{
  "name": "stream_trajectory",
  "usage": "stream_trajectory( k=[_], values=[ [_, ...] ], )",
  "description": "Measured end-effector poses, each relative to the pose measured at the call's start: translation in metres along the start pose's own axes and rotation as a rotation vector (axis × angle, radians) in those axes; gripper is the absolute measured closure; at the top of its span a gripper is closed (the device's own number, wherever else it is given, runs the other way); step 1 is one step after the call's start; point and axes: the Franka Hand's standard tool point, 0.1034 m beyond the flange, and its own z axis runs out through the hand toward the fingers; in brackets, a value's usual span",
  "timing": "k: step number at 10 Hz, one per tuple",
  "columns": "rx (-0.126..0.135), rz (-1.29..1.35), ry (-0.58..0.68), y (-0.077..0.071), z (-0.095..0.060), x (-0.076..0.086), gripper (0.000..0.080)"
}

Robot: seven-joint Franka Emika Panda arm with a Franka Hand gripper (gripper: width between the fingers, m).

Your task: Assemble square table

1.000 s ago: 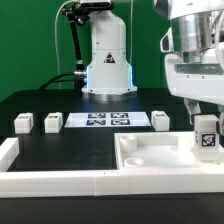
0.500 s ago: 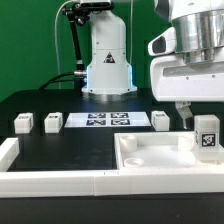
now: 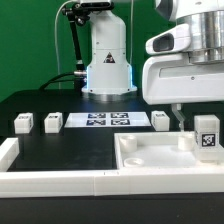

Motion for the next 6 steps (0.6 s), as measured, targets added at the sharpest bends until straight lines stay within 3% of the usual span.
stream_trajectory(
  k=[5, 6],
  values=[
    [-0.005, -0.267, 0.012, 0.0055, -0.0003, 0.0041, 0.0151],
    [-0.005, -0.267, 0.012, 0.0056, -0.0003, 0.0042, 0.0253]
  ],
)
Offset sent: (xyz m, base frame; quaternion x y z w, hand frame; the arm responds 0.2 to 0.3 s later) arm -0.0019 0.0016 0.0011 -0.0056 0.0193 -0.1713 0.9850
